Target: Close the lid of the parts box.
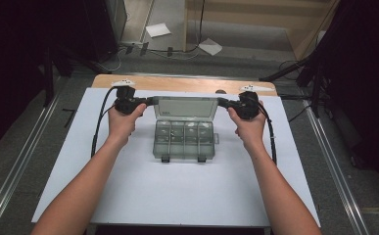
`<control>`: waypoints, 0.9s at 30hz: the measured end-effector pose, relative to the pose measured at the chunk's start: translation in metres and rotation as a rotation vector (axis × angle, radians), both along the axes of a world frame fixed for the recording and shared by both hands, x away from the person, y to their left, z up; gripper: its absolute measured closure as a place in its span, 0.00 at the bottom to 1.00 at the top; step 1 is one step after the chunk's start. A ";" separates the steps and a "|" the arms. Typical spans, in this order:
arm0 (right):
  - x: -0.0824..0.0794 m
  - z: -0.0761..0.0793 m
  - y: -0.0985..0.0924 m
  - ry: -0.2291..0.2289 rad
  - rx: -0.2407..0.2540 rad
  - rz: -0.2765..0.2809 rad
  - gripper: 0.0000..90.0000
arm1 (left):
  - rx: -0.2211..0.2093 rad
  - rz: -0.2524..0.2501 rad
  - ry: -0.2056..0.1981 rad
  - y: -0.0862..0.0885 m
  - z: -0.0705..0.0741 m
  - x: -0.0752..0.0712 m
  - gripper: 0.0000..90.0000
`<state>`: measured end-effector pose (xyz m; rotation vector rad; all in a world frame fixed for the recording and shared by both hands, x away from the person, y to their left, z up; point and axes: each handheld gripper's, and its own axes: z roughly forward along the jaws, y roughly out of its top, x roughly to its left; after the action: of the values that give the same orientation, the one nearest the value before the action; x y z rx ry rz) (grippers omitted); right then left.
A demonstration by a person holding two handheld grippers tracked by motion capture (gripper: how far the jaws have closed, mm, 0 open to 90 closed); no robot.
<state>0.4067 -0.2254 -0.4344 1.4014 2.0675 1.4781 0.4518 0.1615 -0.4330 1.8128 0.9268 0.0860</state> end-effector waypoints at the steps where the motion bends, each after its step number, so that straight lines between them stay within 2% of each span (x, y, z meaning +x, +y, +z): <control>1: -0.001 0.000 0.000 -0.002 -0.003 0.000 1.00 | 0.003 -0.001 -0.003 0.000 0.000 -0.001 1.00; 5: -0.006 -0.001 0.001 -0.008 -0.010 0.002 1.00 | 0.000 -0.012 -0.015 -0.001 0.001 -0.009 1.00; 10: -0.015 -0.002 0.006 -0.030 -0.049 0.019 1.00 | -0.012 -0.012 -0.029 -0.003 0.002 -0.018 1.00; 20: -0.030 -0.005 0.009 -0.050 -0.049 0.039 1.00 | -0.027 -0.013 -0.058 -0.006 0.005 -0.037 1.00; 22: -0.034 -0.006 0.009 -0.061 -0.068 0.037 1.00 | -0.026 -0.015 -0.056 -0.006 0.004 -0.040 1.00; 27: -0.042 -0.009 0.010 -0.070 -0.061 0.040 1.00 | -0.017 -0.015 -0.070 -0.006 0.002 -0.048 1.00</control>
<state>0.3649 -0.2152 -0.4434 1.2748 2.0911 1.4451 0.4036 0.1556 -0.4308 1.7899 0.8617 0.1311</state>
